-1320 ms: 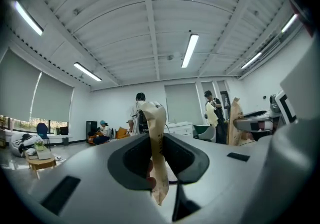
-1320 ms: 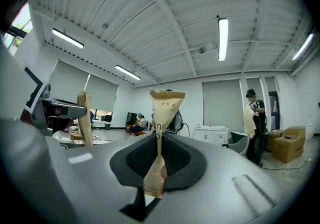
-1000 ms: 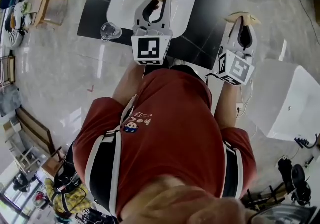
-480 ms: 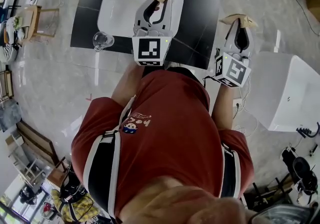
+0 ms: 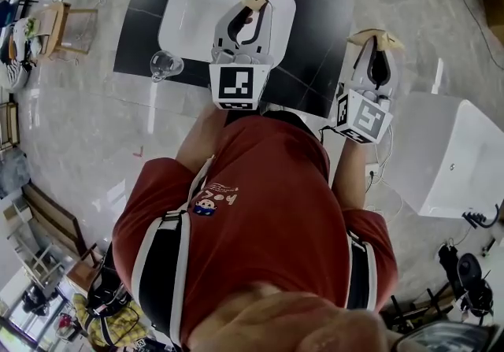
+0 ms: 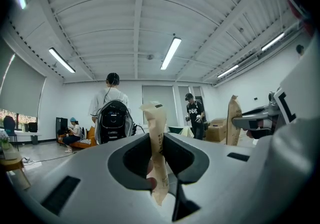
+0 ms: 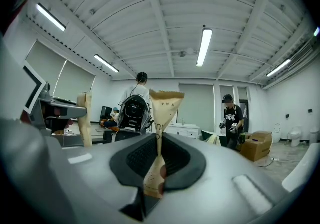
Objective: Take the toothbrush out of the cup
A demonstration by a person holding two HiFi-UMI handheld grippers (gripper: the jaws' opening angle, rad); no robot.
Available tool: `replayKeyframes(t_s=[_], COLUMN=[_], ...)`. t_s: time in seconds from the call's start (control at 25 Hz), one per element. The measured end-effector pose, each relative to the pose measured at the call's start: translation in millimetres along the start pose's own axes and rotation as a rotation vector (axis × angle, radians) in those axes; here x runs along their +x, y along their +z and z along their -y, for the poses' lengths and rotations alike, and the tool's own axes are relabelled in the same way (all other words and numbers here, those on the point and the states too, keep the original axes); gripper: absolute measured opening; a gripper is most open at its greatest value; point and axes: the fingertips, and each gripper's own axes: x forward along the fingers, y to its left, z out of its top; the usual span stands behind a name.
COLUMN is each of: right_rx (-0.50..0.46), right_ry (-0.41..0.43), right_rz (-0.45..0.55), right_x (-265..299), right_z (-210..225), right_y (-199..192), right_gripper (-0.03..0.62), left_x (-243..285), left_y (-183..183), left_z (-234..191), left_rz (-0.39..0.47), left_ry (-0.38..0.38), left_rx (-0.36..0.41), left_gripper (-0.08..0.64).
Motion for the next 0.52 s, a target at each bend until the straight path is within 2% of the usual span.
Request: replayKeyframes(t_s=[0.52], right_rx=[-0.003], right_ry=[0.019], right_rz=[0.001], right_x=[6.4], right_z=[-5.2], right_y=[-0.1], right_gripper=[0.034], left_x=[-1.1], left_y=[0.3], left_z=[-7.9], left_rz=[0.013], left_ry=[0.019], left_rx=[-0.007], left_gripper=[0.069])
